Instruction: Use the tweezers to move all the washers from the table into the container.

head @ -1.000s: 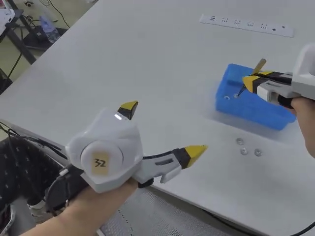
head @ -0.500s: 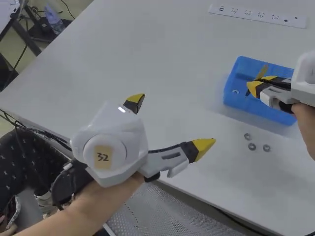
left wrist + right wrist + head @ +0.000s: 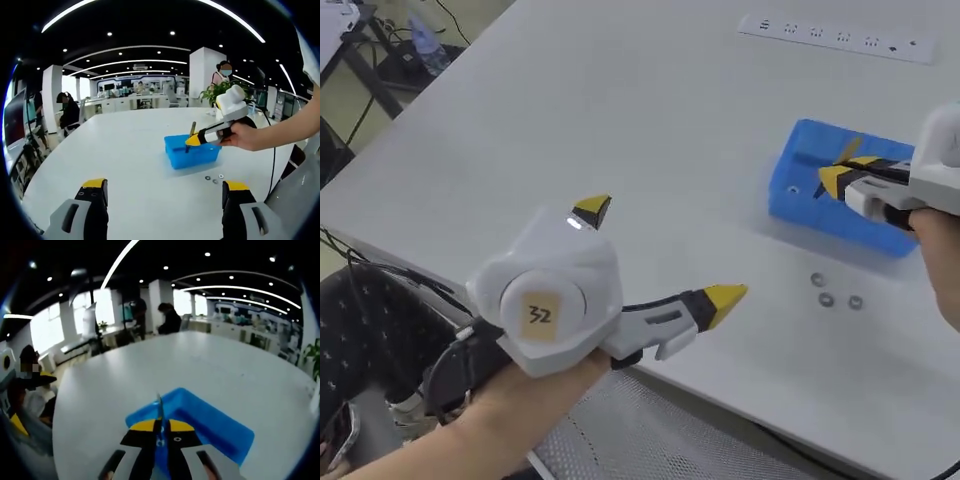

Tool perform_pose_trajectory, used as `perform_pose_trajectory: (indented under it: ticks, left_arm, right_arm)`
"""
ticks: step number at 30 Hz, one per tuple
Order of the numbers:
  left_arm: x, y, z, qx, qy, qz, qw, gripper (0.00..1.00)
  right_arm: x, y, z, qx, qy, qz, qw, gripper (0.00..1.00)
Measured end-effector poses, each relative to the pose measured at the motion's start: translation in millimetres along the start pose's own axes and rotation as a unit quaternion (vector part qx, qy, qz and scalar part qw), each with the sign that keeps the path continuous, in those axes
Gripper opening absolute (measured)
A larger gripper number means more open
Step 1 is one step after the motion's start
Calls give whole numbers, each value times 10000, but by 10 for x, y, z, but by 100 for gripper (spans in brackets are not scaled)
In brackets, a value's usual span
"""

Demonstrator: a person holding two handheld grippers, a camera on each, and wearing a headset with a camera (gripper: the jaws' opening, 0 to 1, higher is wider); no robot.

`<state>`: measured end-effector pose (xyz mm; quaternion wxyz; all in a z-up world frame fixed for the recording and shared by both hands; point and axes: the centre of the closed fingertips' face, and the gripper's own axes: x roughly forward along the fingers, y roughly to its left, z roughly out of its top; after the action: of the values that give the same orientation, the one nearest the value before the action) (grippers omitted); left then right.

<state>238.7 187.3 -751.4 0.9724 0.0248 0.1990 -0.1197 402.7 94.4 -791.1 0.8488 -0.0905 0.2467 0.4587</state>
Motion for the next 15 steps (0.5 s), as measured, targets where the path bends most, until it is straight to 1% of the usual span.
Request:
perform_pose_trajectory:
  ticks: [2, 3, 6, 8, 9, 13, 15]
  left_arm:
    - [-10, 0, 43, 22, -131, -7, 9999, 98]
    - [-8, 4, 41, 28, -127, 3, 9999, 98]
    - [-6, 12, 33, 56, -106, 14, 9999, 99]
    - [-22, 13, 58, 160, -178, 40, 9997, 98]
    - [-29, 17, 88, 213, -272, 62, 9994, 98]
    - [-29, 21, 89, 232, -271, 63, 9993, 99]
    - [-36, 22, 105, 238, -312, 67, 9992, 99]
  right_arm:
    - [-58, 22, 63, -16, -60, 25, 10000, 4]
    - [-76, 36, 80, -23, -88, 34, 10000, 4]
    - [-236, 89, 173, -66, -199, 42, 9998, 4]
    - [-318, 122, 212, -53, -273, 51, 9996, 4]
    - [-360, 151, 236, -41, -343, 69, 9994, 4]
    - [-509, 281, 283, -87, -394, 187, 9990, 4]
    - [-587, 348, 284, -102, -410, 253, 9988, 5]
